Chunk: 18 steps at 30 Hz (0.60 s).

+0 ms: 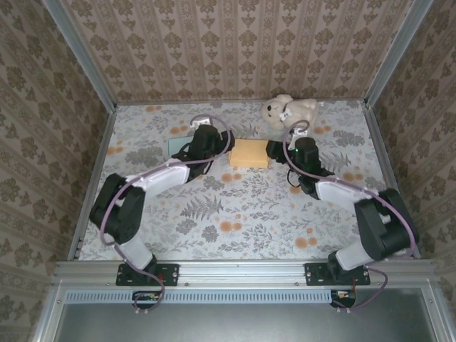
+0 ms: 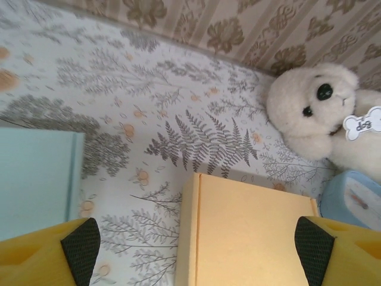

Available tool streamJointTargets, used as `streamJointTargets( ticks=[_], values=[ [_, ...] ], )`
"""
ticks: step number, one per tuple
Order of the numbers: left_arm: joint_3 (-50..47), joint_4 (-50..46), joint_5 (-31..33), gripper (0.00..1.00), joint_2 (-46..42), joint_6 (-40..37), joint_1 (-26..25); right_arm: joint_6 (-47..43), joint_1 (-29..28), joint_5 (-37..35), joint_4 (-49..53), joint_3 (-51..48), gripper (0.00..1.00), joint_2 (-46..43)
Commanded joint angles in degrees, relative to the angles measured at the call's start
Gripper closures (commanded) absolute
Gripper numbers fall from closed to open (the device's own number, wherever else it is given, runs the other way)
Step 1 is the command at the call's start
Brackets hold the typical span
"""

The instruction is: Fold the paper box

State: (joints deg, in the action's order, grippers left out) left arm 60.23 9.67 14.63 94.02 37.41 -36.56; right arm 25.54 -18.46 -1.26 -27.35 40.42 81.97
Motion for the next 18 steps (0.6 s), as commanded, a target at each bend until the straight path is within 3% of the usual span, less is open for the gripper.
streamJointTargets(
  ticks=[1,6,7,8,13,16,18],
  values=[
    [-4.27,-0.33,2.71,0.12,-6.22,-6.05,0.53,-1.52,0.34,-5.21,8.99,-1.87,0.29,-9.44],
    [-10.58,-2.11,4.86,0.12,-19.08,-13.0,0.87,-2.63,0.27,-9.09,20.83,-2.42,0.18,-24.96],
    [-11.86,-2.31,4.57,0.01,-21.11,-14.74,1.02,-2.89,0.31,-9.73,22.99,-2.37,0.11,-27.45],
    [-13.04,-2.56,4.34,0.0,-23.81,-16.94,1.15,-3.45,0.28,-10.66,25.35,-2.2,0.0,-29.97],
    [-19.72,-5.48,13.65,0.0,-38.27,-23.99,1.73,-4.98,0.27,-21.97,35.4,-2.96,0.0,-39.7],
    [-25.6,-4.24,21.61,0.0,-45.38,-29.13,3.84,-7.99,0.48,-29.62,34.35,-6.91,0.0,-43.1],
    [-31.18,1.58,23.41,0.0,-47.76,-39.19,5.73,-9.85,0.65,-34.13,31.15,-11.04,0.0,-43.7]
  ],
)
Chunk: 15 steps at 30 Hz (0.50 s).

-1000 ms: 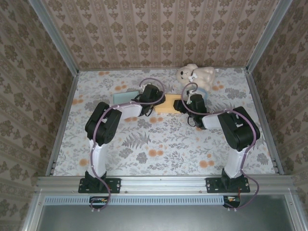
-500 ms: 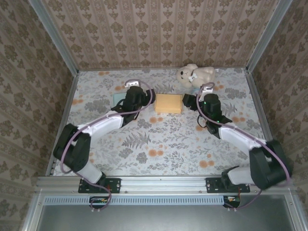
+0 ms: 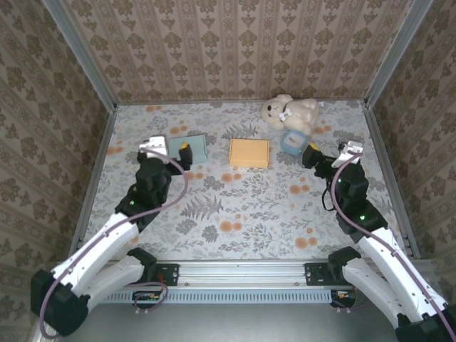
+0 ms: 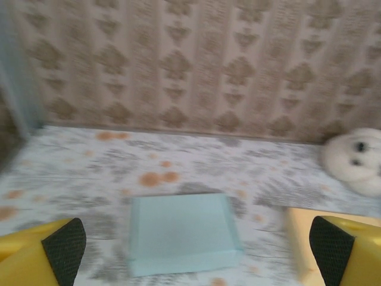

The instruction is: Fold the paper box

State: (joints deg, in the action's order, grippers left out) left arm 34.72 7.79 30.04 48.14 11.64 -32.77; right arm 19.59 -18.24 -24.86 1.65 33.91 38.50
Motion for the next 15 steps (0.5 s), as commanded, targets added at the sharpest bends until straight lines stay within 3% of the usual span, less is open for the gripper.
streamJointTargets(
  ticks=[1,4,10,13,15],
  values=[
    [-9.46,8.49,8.23,0.0,-1.78,-17.93,2.0,-4.9,0.56,-11.54,-0.31,-6.55,0.0,-0.06],
    [-17.31,22.57,2.43,0.0,3.95,-21.4,7.09,-8.36,1.38,-13.33,-10.4,-13.44,0.0,1.64],
    [-20.26,29.18,-10.5,0.0,15.13,-4.56,26.84,-12.7,7.74,-8.22,-18.89,-17.1,0.0,10.08],
    [-20.07,37.0,-14.71,0.0,22.67,-3.29,30.8,-7.03,12.39,-3.68,-24.18,-17.93,0.0,16.83],
    [-17.5,32.8,-17.14,0.0,23.65,-4.21,31.5,-2.58,14.79,-2.72,-26.33,-17.1,0.0,22.4]
  ],
)
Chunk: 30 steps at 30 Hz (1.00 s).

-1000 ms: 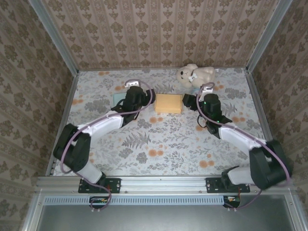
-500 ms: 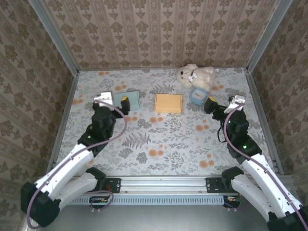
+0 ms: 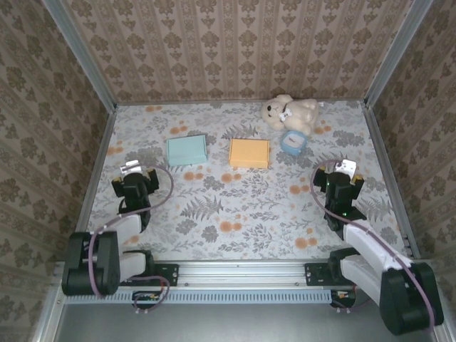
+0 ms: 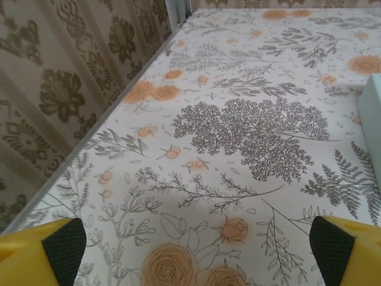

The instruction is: Fold the paper box

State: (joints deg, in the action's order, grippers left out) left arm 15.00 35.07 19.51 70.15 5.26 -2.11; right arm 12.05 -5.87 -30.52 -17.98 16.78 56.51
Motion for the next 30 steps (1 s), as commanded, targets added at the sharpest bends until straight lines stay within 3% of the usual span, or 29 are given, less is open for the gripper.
streamJointTargets(
  ticks=[1,5,9,11,19,21,23,27,30],
  values=[
    [2.52,6.64,-6.63,0.0,2.33,1.17,0.92,6.01,2.73,2.76,-4.55,1.84,0.0,6.02],
    [1.65,11.41,-6.07,0.0,4.13,-1.47,1.38,4.59,2.9,3.59,-7.82,4.11,0.0,11.07],
    [-1.91,30.44,-10.65,0.0,15.73,-4.55,1.56,4.21,4.99,3.69,-13.61,3.53,0.0,13.49],
    [-1.03,33.73,-14.62,0.0,19.06,-6.7,1.54,4.28,5.68,4.43,-16.2,3.12,0.0,14.39],
    [6.83,16.62,-13.97,0.0,17.99,-5.92,1.58,0.58,6.22,6.06,-30.62,0.01,0.0,19.34],
    [6.89,16.32,-13.63,0.0,17.87,-5.91,1.32,-1.41,6.22,9.08,-37.66,-0.99,0.0,22.73],
    [6.97,16.35,-13.23,0.0,17.83,-6.2,1.07,-3.14,6.18,13.67,-37.51,-1.24,0.0,22.77],
    [7.23,16.17,-9.14,0.0,18.04,-7.01,-0.79,-4.24,6.13,16.24,-44.24,-4.04,0.0,24.75],
    [7.14,16.39,-9.08,0.0,17.94,-7.09,-0.79,-7.93,5.91,24.15,-49.65,-4.38,0.0,29.65]
  ],
)
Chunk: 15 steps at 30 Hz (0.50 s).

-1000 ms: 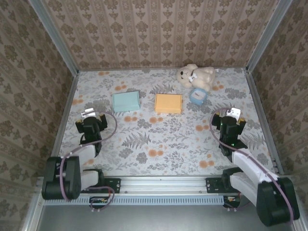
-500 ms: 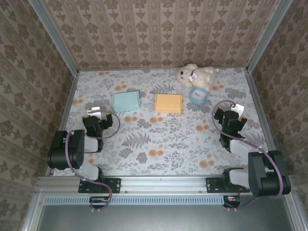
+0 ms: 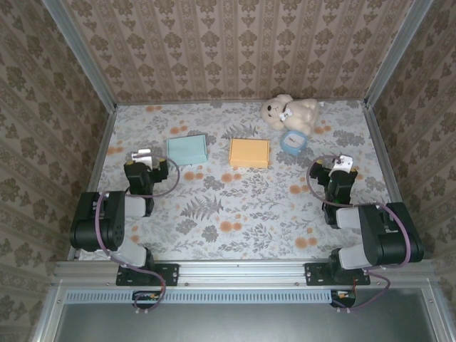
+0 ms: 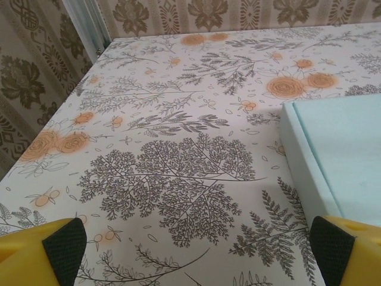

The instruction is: Fold the paper box

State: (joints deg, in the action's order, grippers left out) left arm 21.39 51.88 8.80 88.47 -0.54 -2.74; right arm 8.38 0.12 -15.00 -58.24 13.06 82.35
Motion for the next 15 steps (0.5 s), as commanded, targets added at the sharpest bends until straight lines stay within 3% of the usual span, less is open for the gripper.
streamJointTargets(
  ticks=[1,3,6,9,15],
  values=[
    [0.76,-0.37,1.7,0.0,-0.32,-1.3,-0.15,-5.92,-0.27,12.11,-13.58,-0.59,0.0,6.84],
    [0.76,-0.37,1.75,0.0,-0.3,-1.29,-0.16,-7.66,-0.88,14.81,-7.43,1.28,0.0,4.73],
    [0.8,-0.38,1.76,0.0,-0.3,-1.27,-0.16,-5.64,-0.91,9.86,9.72,11.05,0.0,5.89],
    [0.78,-0.41,1.83,0.0,-0.23,-1.31,-0.16,-5.62,-0.91,9.36,5.65,8.69,0.0,5.56],
    [0.77,-0.46,1.8,0.0,-0.23,-1.22,-0.24,-6.54,-0.93,11.89,9.97,10.79,0.0,5.37]
  ],
)
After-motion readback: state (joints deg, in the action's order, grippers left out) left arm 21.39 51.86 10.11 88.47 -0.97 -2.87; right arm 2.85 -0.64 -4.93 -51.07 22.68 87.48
